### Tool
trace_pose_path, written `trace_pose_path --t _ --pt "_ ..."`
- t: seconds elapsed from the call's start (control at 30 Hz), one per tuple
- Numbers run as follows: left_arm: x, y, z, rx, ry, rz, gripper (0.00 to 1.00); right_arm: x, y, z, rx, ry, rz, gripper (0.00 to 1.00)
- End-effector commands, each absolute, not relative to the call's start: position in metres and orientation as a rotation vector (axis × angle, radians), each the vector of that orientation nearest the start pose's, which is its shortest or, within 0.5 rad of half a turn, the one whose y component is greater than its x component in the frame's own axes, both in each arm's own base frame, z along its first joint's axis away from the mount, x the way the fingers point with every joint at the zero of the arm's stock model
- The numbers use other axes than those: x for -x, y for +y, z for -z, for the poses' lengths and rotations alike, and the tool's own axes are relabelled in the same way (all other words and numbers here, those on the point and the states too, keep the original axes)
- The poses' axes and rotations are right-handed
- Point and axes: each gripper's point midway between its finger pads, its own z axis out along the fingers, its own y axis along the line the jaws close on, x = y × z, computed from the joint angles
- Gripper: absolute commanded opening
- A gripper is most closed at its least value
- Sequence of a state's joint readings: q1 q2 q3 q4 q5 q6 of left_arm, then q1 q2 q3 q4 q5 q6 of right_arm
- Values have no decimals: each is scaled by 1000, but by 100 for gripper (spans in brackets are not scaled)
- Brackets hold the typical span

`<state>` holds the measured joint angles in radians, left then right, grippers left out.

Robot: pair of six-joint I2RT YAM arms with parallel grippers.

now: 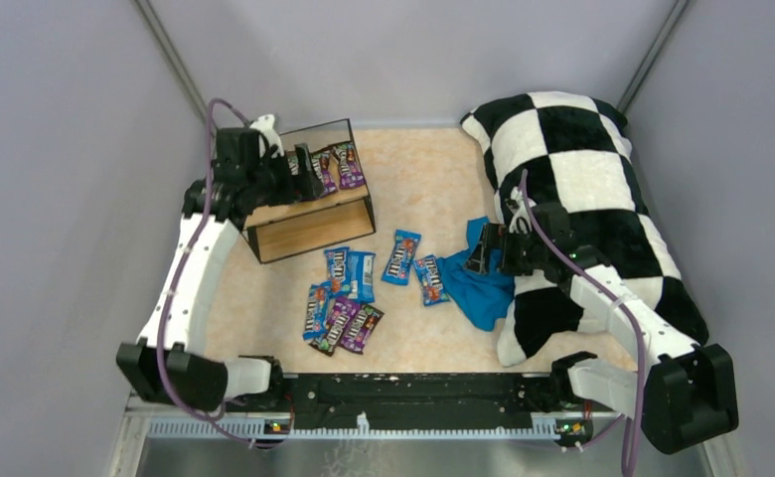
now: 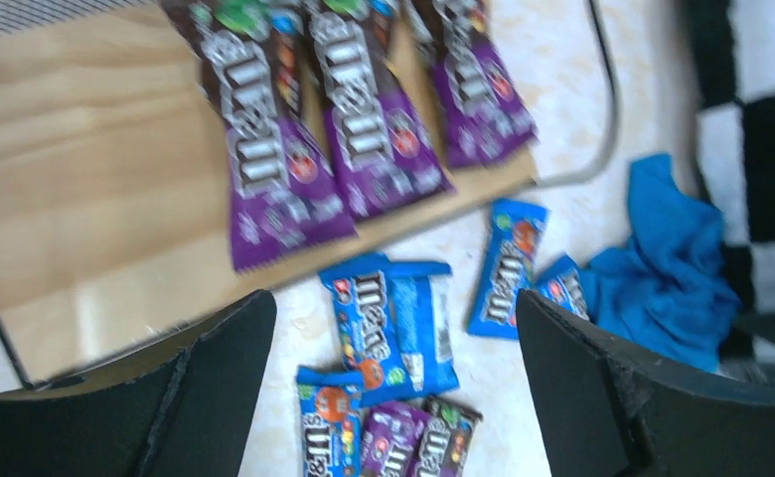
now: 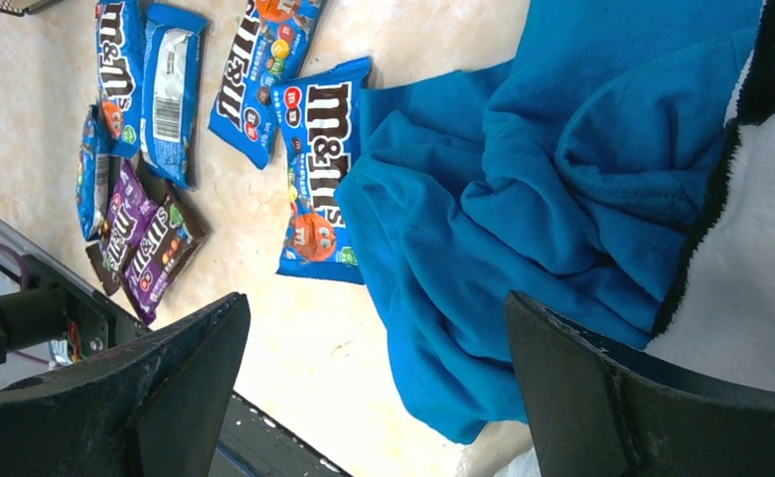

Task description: Place and organize the candy bags onto the shelf

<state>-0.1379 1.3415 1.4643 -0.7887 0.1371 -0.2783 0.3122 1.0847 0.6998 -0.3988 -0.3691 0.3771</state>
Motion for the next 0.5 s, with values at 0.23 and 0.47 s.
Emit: trace_pose_path --t 0.23,0.47 --pt "-209 -196 -166 -225 2504 773 98 -253 179 -128 122 2376 -869 99" --pt "-164 -205 -91 -366 2790 471 98 -246 184 -134 116 2366 -896 99"
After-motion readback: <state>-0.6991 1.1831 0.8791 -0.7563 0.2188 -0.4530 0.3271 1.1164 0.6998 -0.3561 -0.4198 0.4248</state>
